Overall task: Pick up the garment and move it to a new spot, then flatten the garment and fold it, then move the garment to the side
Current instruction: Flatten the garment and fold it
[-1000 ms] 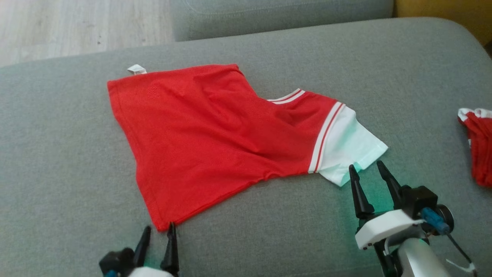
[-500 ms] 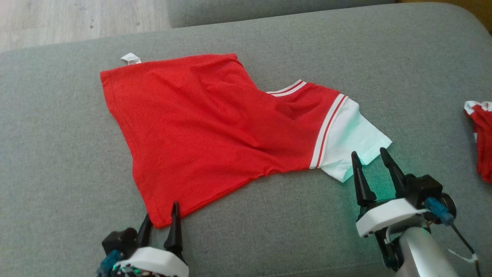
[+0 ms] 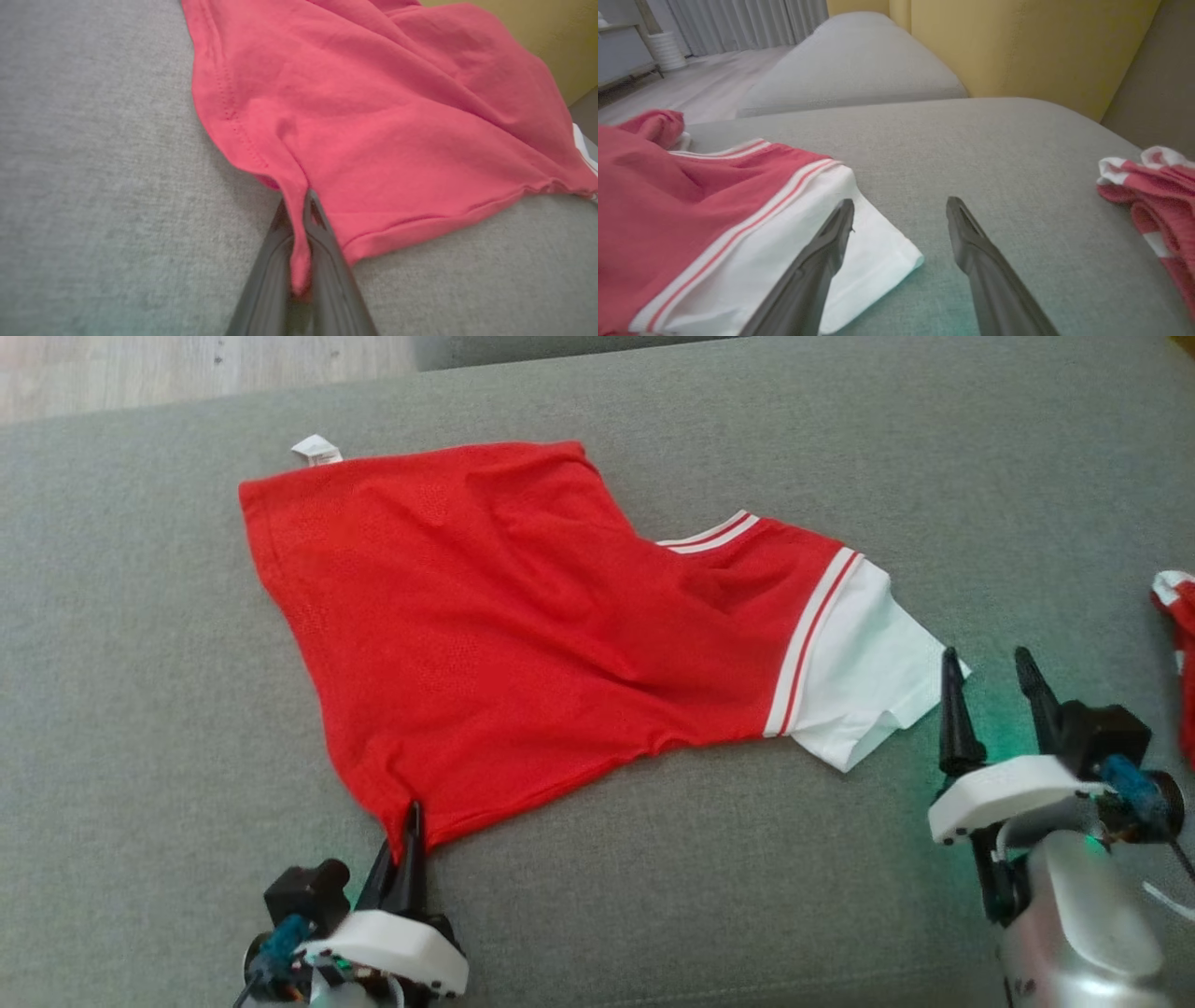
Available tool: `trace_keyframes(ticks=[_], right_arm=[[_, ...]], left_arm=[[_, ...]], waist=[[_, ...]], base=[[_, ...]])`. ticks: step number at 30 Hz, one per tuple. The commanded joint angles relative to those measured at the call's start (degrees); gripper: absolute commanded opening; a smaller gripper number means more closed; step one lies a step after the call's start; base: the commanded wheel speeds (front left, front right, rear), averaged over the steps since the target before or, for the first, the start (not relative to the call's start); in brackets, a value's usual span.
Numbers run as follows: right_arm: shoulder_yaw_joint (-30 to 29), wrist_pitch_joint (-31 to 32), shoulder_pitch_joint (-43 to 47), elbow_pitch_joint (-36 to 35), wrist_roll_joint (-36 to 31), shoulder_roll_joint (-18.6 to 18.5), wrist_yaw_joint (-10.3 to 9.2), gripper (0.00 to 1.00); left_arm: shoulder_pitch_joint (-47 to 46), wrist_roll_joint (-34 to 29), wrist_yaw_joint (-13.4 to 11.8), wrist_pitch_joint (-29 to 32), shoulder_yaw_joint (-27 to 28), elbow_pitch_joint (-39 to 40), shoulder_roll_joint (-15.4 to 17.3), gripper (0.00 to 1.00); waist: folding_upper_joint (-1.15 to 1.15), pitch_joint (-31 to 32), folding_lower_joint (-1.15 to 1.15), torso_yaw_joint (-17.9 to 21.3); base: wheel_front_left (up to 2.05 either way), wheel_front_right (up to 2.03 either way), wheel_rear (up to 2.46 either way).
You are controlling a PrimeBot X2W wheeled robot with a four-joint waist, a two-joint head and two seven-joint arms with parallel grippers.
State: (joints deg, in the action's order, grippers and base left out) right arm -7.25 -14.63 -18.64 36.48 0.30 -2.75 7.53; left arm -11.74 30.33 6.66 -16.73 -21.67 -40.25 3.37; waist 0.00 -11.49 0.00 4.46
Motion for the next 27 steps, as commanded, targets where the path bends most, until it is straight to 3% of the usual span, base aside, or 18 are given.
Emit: trace_keyframes(ticks=[1,15,16,17,18,22,27], right_arm=[[0.28,-0.37,-2.54,0.59,-1.05,-0.12,-0.04,1.00],[-3.93,-0.37,-8.63,18.24,-4.92,-0.12,-0.04,1.00],[-4.12,-0.37,-8.35,19.27,-4.64,-0.12,-0.04,0.89],[-4.10,-0.37,-8.08,20.16,-4.27,-0.12,-0.04,0.39],[-3.91,-0.37,-7.86,20.92,-3.80,-0.12,-0.04,0.00],[-3.06,-0.37,-7.57,21.50,-0.45,-0.12,-0.04,0.00],[1.47,-0.37,-8.07,12.84,8.73,-0.12,-0.04,0.00]], left_arm=[[-0.60,-0.29,0.81,1.73,1.27,-1.00,-0.49,0.00],[-1.54,-2.48,0.82,1.73,1.05,-0.10,-0.49,0.00],[-1.54,-2.62,0.82,1.73,1.22,-0.06,-0.49,0.00],[-1.54,-2.73,0.82,1.73,1.38,-0.02,-0.49,0.00],[-1.52,-2.81,0.82,1.73,1.53,0.05,-0.49,0.00],[-1.30,-3.12,0.82,1.73,2.63,0.75,-0.49,0.00],[-2.45,-5.09,0.82,1.73,6.47,5.38,-0.49,0.00]], waist=[[0.00,-0.54,0.00,-0.47],[0.00,-3.40,0.00,-3.38],[0.00,-3.38,0.00,-3.48],[0.00,-3.37,0.00,-3.57],[0.00,-3.30,0.00,-3.64],[0.00,-2.39,0.00,-3.56],[0.00,-0.22,0.00,-3.13]], base=[[0.00,0.00,0.00],[0.00,0.00,0.00],[0.00,0.00,0.00],[0.00,0.00,0.00],[0.00,0.00,0.00],[0.00,0.00,0.00],[0.00,0.00,0.00]])
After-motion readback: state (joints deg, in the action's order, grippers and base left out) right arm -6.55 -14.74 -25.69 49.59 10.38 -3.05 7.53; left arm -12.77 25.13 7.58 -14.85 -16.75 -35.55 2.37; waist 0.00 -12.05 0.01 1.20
